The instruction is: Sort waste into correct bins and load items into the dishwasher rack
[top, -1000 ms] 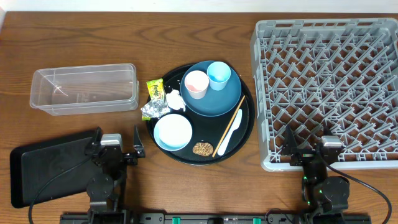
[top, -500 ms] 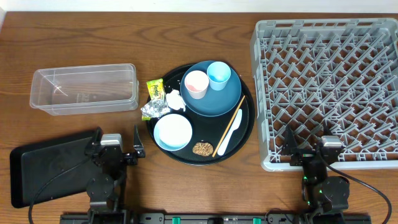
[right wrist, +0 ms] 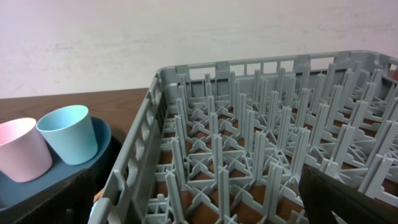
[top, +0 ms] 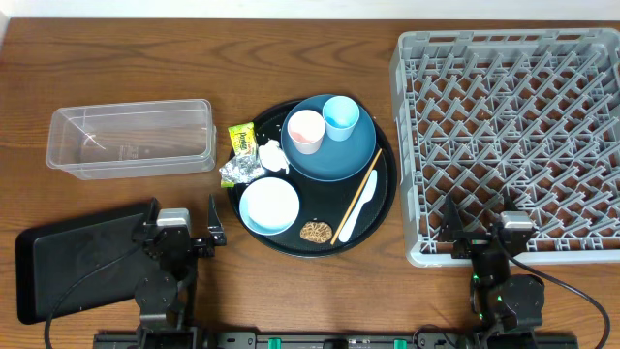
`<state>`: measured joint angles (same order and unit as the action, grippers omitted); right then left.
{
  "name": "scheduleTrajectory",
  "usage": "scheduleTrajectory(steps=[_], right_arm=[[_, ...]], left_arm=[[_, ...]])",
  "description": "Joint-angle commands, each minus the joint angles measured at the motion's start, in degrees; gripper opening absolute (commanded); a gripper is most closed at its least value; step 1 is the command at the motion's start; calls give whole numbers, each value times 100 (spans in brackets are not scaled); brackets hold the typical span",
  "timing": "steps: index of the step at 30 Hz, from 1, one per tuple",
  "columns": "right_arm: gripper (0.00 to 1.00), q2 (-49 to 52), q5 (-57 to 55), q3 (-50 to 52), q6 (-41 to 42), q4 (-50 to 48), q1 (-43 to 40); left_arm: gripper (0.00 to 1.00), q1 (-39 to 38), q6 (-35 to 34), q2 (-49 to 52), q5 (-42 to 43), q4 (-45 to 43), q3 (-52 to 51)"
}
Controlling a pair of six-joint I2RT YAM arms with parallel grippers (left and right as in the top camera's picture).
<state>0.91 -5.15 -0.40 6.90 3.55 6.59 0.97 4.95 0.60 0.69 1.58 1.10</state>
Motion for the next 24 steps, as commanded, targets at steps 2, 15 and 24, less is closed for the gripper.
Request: scheduleTrajectory(steps=[2,15,24], right_arm=[[99,13,-20,9,-76,13,-52],[99,13,-20,9,-76,13,-52],[99,13,-20,9,-76,13,-52]], left_arm=[[98,-17,57,2,-118,245,-87],[98,-20,-31,2,-57,245,-87],[98,-17,-42,0,1193,-426,-9]])
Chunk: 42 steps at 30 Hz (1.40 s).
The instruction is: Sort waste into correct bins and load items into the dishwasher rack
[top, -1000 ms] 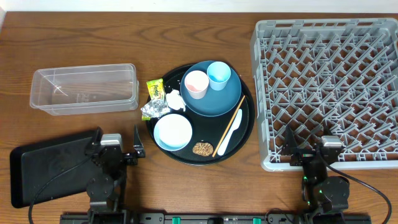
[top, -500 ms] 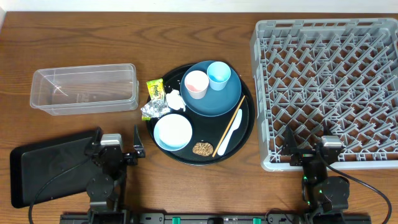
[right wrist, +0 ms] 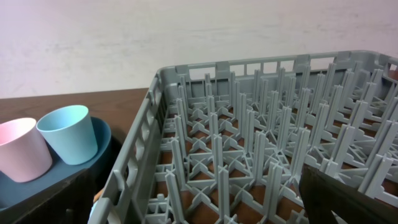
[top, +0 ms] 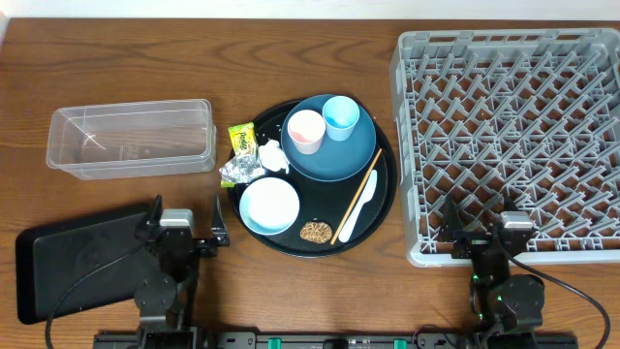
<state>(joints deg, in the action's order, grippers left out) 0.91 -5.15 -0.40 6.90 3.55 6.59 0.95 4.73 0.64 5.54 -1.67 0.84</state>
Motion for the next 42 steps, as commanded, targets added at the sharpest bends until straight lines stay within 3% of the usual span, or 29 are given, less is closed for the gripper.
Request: scheduleTrajectory(steps=[1,6,12,19,33,36,42], right_arm=[[99,13,-22,9,-76,13,-52],[99,13,-20,9,-76,13,-52],[99,13,-20,9,-76,13,-52],[99,13,-22,9,-76,13,-52],[99,13,-20,9,-76,13,-52],[99,13,-22,9,-76,13,-52],[99,13,-20,9,-76,13,-52]], left_arm=[[98,-15,-120,-2,826,-79,83],[98,-17,-970,31,907,297,573],[98,-15,-973,599,944,1008,1722],[98,-17,-970,2317,953,1926,3696],[98,-17,-911,6277,1141,5936,8953],[98,-17,-916,6697,1145,6354,9447],[98,-17,-979,7010,1244,6424,9468]])
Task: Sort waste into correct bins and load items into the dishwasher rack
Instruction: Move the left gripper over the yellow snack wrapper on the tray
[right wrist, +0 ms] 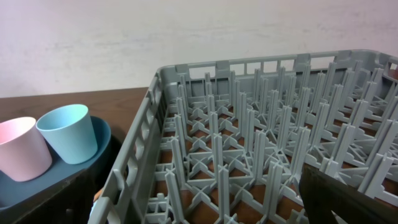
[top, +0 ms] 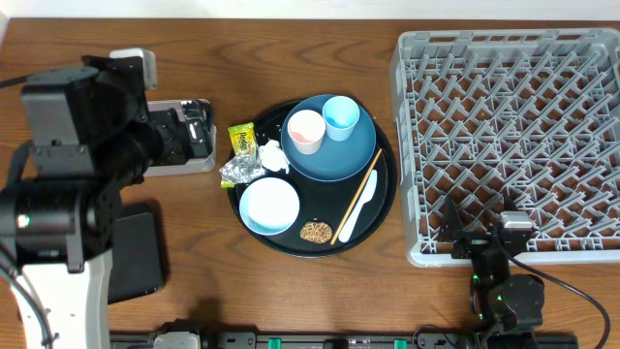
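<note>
A black round tray point(top: 386, 184) holds a blue plate point(top: 334, 155) with a pink cup point(top: 305, 131) and a blue cup point(top: 341, 117). Also on it are a pale bowl point(top: 268, 206), a chopstick point(top: 362, 187), a white spoon point(top: 355, 213), a yellow-green wrapper point(top: 241, 139), foil point(top: 237, 172), crumpled tissue point(top: 272, 155) and a brown scrap point(top: 314, 232). The grey dish rack point(top: 504, 126) stands to the right. My left gripper point(top: 194, 131) hangs over the clear bin's right end, near the wrapper; its jaws are unclear. My right gripper point(top: 481, 240) rests open at the rack's front edge. The right wrist view shows the rack point(right wrist: 249, 143) and both cups.
The clear bin point(top: 205, 145) at the left is mostly covered by my left arm. A black bin point(top: 136, 257) lies at the front left, partly under the arm's base. The rack fills the table's right side.
My left arm was low at the table's front left with fingers spread. Now it is raised and reaches over the clear bin toward the tray's left side. The right arm has not moved.
At both earlier moments the two arms rested at the front edge with open grippers, and everything on the tray lay as it does now. Only the left arm has changed place, now standing over the clear bin.
</note>
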`<state>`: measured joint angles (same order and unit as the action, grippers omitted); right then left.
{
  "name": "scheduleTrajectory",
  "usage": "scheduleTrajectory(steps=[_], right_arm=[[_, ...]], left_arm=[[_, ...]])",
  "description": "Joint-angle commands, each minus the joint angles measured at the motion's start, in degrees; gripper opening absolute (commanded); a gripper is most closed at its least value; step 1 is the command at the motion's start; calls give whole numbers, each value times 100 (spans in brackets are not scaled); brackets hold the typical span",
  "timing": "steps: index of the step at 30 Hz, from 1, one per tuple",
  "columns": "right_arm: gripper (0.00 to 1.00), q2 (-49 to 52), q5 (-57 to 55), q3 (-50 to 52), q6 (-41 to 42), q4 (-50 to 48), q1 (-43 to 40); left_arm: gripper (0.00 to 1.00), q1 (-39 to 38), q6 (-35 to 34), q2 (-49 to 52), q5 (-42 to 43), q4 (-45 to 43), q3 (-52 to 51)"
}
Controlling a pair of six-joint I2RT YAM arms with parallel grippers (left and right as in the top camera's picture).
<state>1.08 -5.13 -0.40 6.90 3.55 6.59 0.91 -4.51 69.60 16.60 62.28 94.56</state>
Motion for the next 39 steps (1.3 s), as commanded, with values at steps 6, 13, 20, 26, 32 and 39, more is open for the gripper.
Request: scheduleTrajectory(steps=[6,13,20,26,32,39], right_arm=[[99,-4,-24,9,-76,13,-52],[99,-4,-22,9,-76,13,-52],[99,-4,-24,9,-76,13,-52],[99,-4,-22,9,-76,13,-52],[99,-4,-22,9,-76,13,-52],[99,-4,-24,9,-76,13,-52]], left_arm=[[98,-11,-50,168,372,4,96],[66,-46,-839,315,337,111,28],[41,-621,-1384,909,-951,170,-131],[41,-1102,-1775,1681,-1683,44,-131],[41,-1290,-1875,2500,-1794,-39,-131],[41,-1397,-1873,3407,-1794,-63,-131]])
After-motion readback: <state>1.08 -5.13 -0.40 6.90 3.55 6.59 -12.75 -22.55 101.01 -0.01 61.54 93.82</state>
